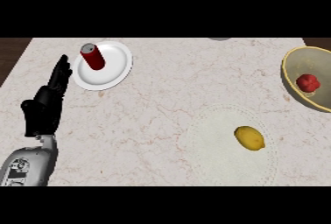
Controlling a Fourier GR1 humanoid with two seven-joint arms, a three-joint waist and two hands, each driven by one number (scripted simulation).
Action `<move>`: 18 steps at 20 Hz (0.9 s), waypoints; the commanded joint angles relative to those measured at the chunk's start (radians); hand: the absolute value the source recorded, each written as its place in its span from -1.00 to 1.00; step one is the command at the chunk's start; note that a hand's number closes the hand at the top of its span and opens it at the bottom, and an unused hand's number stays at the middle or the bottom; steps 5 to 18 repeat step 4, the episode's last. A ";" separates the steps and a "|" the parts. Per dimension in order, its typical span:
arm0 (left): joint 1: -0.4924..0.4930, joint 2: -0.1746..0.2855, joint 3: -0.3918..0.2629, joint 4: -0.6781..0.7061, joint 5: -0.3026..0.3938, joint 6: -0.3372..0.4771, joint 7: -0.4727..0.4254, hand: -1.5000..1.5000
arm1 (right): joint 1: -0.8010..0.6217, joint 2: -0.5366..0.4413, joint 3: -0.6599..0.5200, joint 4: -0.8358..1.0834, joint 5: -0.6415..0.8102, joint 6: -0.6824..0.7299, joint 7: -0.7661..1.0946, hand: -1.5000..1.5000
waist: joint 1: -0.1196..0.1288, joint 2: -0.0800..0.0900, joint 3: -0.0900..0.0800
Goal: Pick the bell pepper from the placemat and place it in the bowl
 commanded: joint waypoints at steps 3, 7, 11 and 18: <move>0.028 -0.008 -0.013 -0.044 -0.012 0.007 0.023 0.00 | 0.098 0.014 0.008 -0.010 -0.016 0.150 -0.178 -1.00 | -0.002 -0.007 0.001; 0.002 0.007 0.021 0.017 0.006 -0.001 -0.009 0.00 | 0.118 0.006 0.014 -0.014 -0.017 0.175 -0.192 -1.00 | -0.015 -0.004 -0.001; 0.002 0.007 0.021 0.017 0.006 -0.001 -0.009 0.00 | 0.118 0.006 0.014 -0.014 -0.017 0.175 -0.192 -1.00 | -0.015 -0.004 -0.001; 0.002 0.007 0.021 0.017 0.006 -0.001 -0.009 0.00 | 0.118 0.006 0.014 -0.014 -0.017 0.175 -0.192 -1.00 | -0.015 -0.004 -0.001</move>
